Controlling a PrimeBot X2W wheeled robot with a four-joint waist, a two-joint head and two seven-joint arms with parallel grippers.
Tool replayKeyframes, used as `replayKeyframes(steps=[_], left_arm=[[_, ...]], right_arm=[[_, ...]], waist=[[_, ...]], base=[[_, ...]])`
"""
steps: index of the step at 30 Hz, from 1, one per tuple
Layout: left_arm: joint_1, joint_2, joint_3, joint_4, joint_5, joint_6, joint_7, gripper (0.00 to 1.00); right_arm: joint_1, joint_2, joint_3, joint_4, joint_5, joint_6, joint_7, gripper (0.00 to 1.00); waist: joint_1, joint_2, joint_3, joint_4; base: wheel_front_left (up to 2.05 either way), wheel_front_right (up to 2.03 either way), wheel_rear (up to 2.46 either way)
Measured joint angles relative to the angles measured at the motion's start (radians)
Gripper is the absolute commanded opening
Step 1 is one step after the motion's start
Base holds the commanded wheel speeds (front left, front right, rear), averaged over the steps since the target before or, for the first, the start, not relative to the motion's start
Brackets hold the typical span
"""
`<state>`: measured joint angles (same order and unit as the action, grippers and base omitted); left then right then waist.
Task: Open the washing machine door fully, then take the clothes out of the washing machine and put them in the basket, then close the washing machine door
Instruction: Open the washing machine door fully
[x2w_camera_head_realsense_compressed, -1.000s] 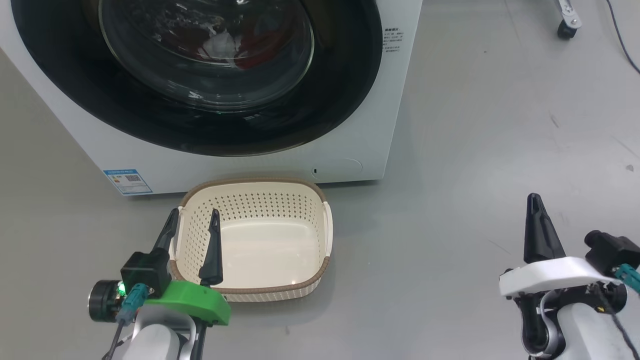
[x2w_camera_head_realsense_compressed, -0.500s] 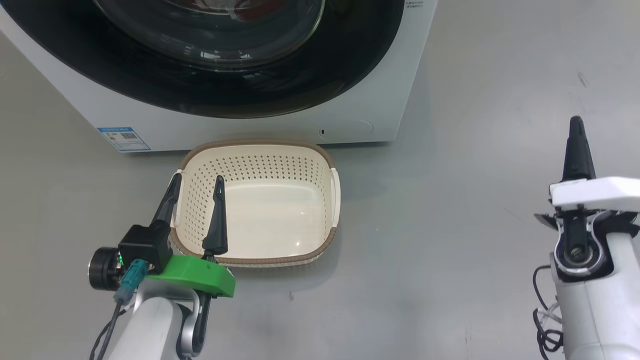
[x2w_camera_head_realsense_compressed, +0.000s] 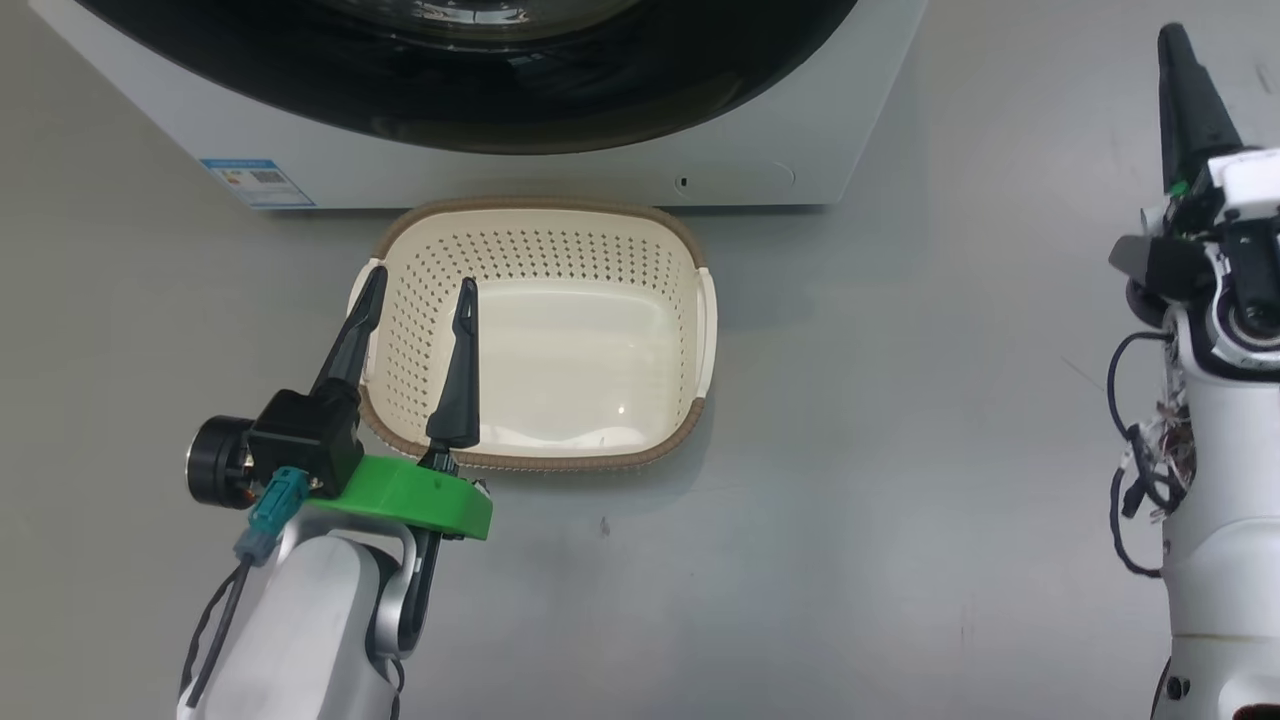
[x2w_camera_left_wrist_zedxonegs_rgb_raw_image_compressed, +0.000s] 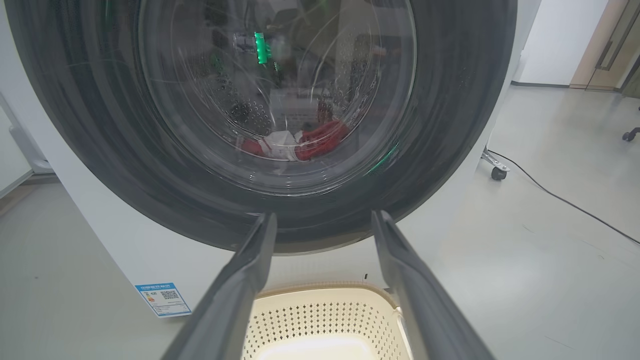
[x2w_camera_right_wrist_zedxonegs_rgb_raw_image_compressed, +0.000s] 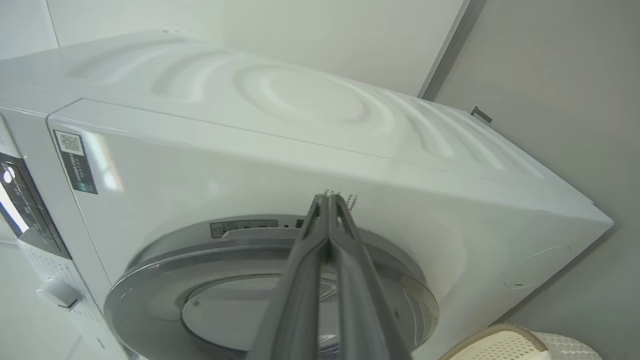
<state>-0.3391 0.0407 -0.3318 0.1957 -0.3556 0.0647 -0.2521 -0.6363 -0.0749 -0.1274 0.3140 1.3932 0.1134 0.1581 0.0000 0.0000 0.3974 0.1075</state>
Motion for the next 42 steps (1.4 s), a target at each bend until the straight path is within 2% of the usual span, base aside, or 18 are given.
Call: replayKeyframes(steps=[6, 10, 24, 42], left_arm=[[-0.021, -0.002, -0.015, -0.008, 0.000, -0.003, 0.000, 1.00], [-0.038, -0.003, -0.025, -0.011, 0.000, -0.008, 0.000, 1.00], [-0.080, -0.006, -0.079, -0.030, -0.052, -0.008, 0.000, 1.00], [-0.096, -0.008, -0.116, -0.040, -0.077, 0.004, 0.000, 1.00]], right_arm=[[-0.088, -0.035, 0.003, 0.028, 0.041, -0.004, 0.086, 0.00], [-0.161, -0.050, 0.019, 0.046, 0.066, -0.025, 0.152, 0.00], [-0.365, -0.099, 0.085, 0.105, 0.088, -0.065, 0.320, 0.00], [-0.513, -0.128, 0.092, 0.226, 0.103, -0.117, 0.384, 0.00]], waist=[[0.0001, 0.0000, 0.038, 0.022], [0.0000, 0.0000, 0.066, 0.042], [0.0001, 0.0000, 0.130, 0.115], [0.0000, 0.0000, 0.163, 0.173]], base=[[0.00, 0.00, 0.00], [0.00, 0.00, 0.00], [0.00, 0.00, 0.00], [0.00, 0.00, 0.00]])
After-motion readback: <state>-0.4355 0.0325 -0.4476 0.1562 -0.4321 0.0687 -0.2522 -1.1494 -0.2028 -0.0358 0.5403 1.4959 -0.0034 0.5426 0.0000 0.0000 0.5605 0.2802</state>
